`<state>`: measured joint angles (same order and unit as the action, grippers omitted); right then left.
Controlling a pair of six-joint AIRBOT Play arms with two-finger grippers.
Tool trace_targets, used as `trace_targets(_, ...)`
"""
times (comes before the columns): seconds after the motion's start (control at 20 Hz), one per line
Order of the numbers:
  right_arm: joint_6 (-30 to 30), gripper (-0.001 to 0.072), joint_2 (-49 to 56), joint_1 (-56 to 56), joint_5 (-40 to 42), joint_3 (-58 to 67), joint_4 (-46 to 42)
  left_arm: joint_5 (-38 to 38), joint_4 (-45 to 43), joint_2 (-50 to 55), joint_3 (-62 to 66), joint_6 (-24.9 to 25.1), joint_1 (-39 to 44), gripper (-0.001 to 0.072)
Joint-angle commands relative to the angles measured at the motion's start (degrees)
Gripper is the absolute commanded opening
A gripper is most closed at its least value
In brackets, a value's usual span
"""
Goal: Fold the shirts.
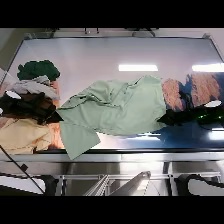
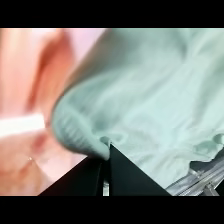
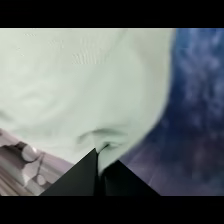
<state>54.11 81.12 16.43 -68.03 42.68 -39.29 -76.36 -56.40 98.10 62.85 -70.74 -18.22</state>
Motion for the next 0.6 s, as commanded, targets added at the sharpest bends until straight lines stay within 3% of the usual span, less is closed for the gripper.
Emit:
trace_targets(0.0, -0.2, 0.0016, -1.4, 3.0, -7.0, 2.3, 1.0, -7.2, 4.9, 1.8, 4.4, 4.7, 4.2, 0.0031)
trace_targets(0.1, -0.1, 0.0016, -3.7, 6.4, -12.6, 4.9, 1.0, -13.2, 12.8, -0.2, 6.6, 6.9, 5.5, 0.003)
trace_targets(0.25, -0.1, 0.0016, -10.2, 13.3, -22.2, 10.2, 7.0, -20.3, 35.3, -8.6, 10.4, 13.4, 5.4, 0.0029)
trace_targets(0.4, -0.1, 0.0016, -19.1, 21.6, -25.3, 15.5, 28.8, -27.4, 55.8, -19.5, 16.9, 15.4, 5.5, 0.003)
trace_targets(0.55, -0.4, 0.0016, -28.4, 27.1, -24.2, 21.9, 49.0, -28.6, 72.4, -29.7, 23.9, 17.7, 4.6, 0.003)
